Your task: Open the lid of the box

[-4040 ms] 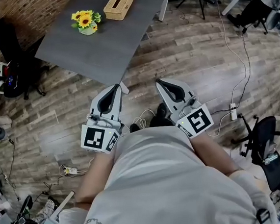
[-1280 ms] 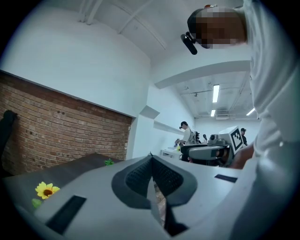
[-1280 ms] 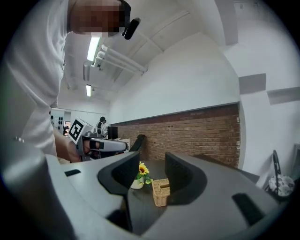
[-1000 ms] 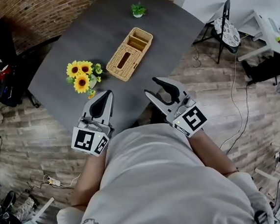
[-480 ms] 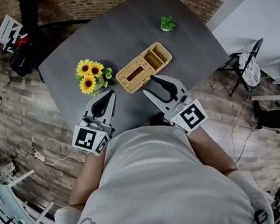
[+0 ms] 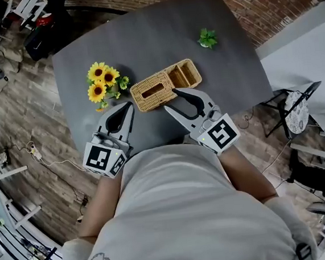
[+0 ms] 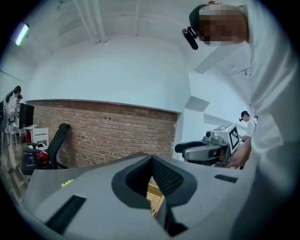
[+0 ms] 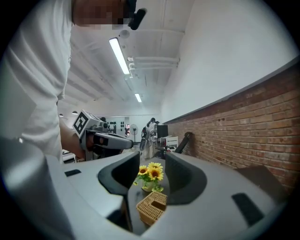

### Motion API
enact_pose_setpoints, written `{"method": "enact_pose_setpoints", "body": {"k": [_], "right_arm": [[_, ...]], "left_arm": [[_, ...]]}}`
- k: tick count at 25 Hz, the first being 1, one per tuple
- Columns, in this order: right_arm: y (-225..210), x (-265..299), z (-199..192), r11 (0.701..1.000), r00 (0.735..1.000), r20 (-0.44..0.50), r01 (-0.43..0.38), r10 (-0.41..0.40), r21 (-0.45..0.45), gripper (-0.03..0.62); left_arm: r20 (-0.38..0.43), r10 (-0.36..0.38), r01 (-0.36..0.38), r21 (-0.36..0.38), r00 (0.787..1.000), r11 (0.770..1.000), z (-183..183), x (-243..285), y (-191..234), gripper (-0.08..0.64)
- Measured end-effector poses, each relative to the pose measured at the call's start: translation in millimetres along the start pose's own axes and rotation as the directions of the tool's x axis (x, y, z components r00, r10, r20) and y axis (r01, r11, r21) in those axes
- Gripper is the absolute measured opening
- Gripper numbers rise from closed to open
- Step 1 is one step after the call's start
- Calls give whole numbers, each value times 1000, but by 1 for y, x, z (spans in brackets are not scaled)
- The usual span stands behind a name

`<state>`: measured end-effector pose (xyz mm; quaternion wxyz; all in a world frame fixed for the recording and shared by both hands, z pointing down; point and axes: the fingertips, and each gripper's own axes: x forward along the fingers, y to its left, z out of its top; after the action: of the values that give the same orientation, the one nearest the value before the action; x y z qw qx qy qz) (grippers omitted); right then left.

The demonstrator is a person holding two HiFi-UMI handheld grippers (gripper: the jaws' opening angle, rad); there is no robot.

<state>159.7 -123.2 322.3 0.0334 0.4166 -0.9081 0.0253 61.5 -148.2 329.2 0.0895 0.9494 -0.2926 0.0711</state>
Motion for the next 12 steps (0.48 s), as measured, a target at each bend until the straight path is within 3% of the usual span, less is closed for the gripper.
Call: {"method": "enact_pose_setpoints", "body": {"k": [5,12], "right_arm": [[3,-5,-6,991,991,-22,-133,133,-25,173],[4,-1,-24,969,966,-98,-244,239,-44,181]], "left_arm": [[-3,66,-66,-4,998,998,-2,9,-12,11],[-14,118,-118,-17,993,993,-12,4,-17,11]]}}
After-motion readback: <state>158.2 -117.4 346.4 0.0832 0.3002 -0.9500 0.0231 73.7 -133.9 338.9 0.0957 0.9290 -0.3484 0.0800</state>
